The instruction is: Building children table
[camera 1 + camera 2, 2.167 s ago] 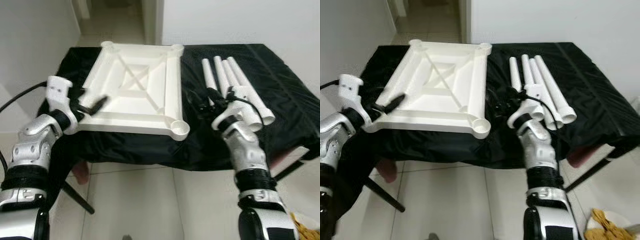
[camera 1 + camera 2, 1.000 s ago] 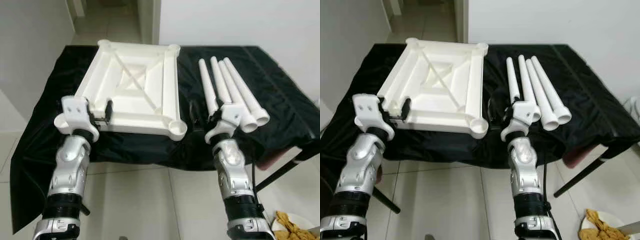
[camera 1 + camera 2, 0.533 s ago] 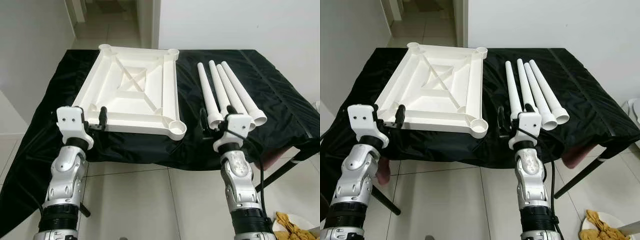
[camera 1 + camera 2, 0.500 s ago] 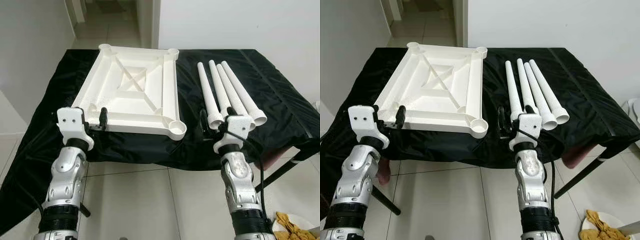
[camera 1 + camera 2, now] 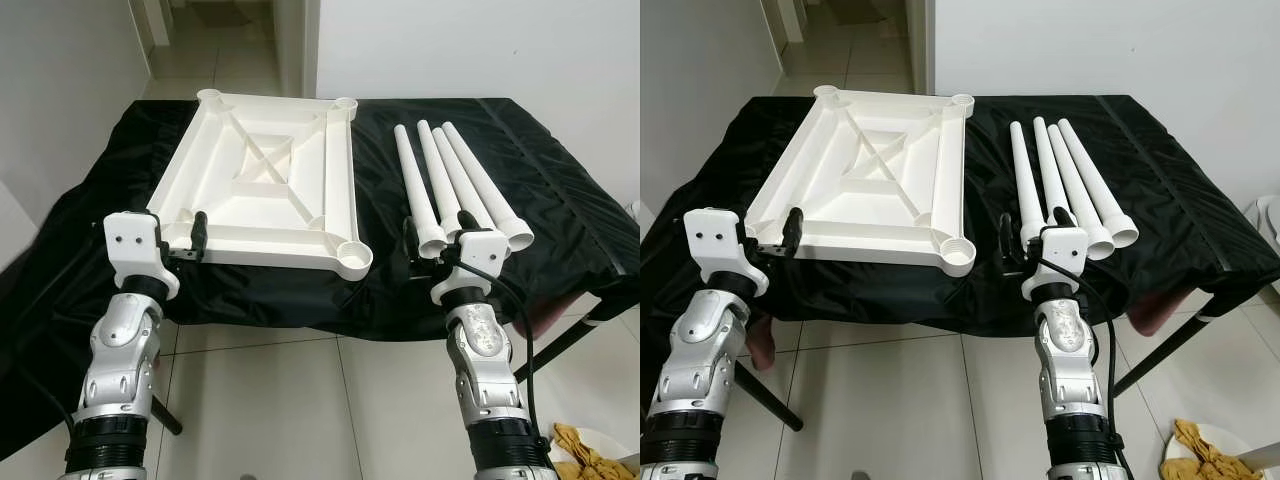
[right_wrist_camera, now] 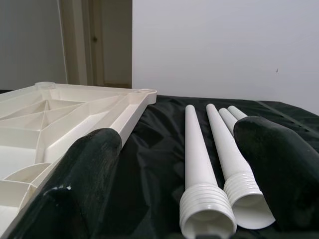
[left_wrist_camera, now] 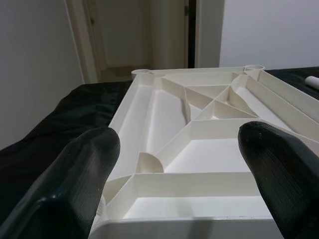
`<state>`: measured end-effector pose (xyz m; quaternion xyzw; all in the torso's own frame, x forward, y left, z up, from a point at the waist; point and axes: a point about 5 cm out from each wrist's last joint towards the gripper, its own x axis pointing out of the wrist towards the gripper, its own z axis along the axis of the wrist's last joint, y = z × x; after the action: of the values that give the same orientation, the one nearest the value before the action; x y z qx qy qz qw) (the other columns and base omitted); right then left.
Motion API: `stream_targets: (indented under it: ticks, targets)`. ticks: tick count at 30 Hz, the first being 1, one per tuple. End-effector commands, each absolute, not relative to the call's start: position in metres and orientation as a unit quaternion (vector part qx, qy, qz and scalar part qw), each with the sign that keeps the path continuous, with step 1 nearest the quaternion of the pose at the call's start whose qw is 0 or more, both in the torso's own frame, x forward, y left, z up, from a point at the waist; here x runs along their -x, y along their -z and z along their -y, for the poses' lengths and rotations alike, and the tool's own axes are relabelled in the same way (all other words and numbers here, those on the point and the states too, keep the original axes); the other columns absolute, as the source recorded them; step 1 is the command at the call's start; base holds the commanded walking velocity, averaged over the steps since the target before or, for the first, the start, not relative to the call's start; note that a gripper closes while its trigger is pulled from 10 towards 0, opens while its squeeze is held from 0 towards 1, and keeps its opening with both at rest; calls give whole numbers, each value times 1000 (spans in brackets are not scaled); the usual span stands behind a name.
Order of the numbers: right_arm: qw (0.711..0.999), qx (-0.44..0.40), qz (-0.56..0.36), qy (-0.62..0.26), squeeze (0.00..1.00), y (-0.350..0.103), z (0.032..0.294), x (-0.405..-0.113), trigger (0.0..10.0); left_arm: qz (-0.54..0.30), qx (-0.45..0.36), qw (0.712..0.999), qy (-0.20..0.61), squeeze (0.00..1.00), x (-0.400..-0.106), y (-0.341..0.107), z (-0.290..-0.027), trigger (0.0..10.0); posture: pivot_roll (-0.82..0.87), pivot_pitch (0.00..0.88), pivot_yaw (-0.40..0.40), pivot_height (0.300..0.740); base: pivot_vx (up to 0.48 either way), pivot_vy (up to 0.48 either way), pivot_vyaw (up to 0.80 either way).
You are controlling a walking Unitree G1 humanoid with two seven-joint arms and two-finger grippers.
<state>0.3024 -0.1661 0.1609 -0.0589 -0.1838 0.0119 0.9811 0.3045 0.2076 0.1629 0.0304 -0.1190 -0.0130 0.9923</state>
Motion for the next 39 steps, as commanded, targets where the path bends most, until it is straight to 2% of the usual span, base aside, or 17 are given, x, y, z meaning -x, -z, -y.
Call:
stream_targets:
  ticks: [1,4,6,9,25,39]
  targets:
    - [981,55,186,-9,0,-162,167,-305,10000,117,-41,992,3,0,-304,-163,-209,10000,-51,0,16,740,0,0,0]
    - [980,57,189,-11,0,-164,167,-306,10000,118,-34,992,5,0,-305,-164,-208,10000,-50,0,10,740,0,0,0]
    - [979,55,194,-10,0,-170,169,-311,10000,121,8,992,17,0,-308,-169,-204,10000,-38,2,-23,740,0,0,0]
    - [978,56,200,-11,0,-177,170,-317,10000,133,-9,990,35,0,-312,-178,-203,10000,-34,0,-42,740,0,0,0]
    - [976,60,208,10,0,-178,179,-318,10000,136,-22,990,12,0,-312,-184,-213,10000,-47,0,23,740,0,0,0]
    - [976,55,210,15,0,-176,176,-318,10000,129,-18,991,20,0,-316,-185,-213,10000,-45,0,35,740,0,0,0]
